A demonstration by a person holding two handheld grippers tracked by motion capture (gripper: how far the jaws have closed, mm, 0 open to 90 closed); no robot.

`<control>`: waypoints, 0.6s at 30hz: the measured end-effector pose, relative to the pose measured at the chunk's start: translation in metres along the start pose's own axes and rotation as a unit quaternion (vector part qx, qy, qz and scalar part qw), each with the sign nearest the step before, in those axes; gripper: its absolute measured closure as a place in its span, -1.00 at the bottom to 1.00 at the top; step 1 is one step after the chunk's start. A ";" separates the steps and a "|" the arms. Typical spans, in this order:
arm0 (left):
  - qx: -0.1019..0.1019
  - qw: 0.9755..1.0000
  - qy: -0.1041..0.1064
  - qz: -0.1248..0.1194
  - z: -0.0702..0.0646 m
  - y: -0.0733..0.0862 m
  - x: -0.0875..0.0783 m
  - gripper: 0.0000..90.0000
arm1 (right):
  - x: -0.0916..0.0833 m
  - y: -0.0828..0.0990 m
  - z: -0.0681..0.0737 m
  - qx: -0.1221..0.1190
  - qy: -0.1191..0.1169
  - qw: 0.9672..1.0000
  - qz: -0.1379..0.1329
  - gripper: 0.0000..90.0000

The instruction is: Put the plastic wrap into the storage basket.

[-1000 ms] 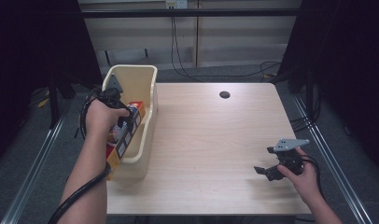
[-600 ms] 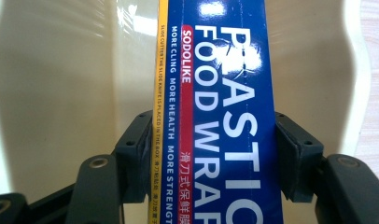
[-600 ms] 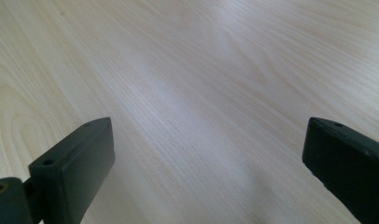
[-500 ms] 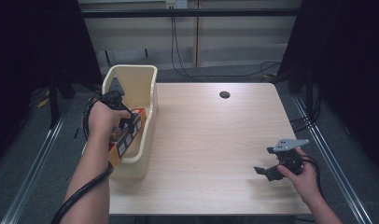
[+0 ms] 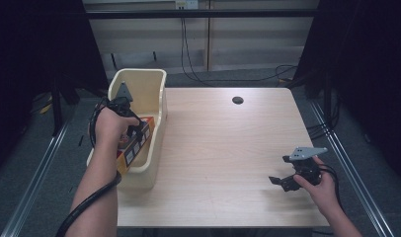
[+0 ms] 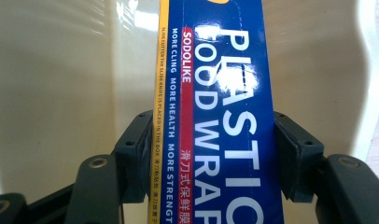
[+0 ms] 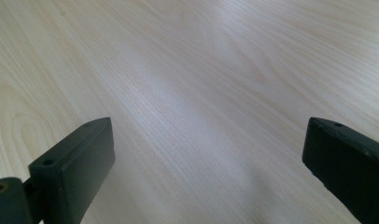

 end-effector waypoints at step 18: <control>-0.014 0.999 0.022 -0.038 -0.004 -0.002 -0.028 -0.12 | 0.000 0.000 0.001 0.001 -0.002 1.000 0.002 -0.95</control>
Point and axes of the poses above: each handheld gripper's, and its own axes: x roughly forward along the jaws, y roughly out of its underside, z roughly to its left, the point moved 5 cm from there along x, roughly forward along the jaws, and after that the axes turned 3 degrees about z, right-handed, at the moved point
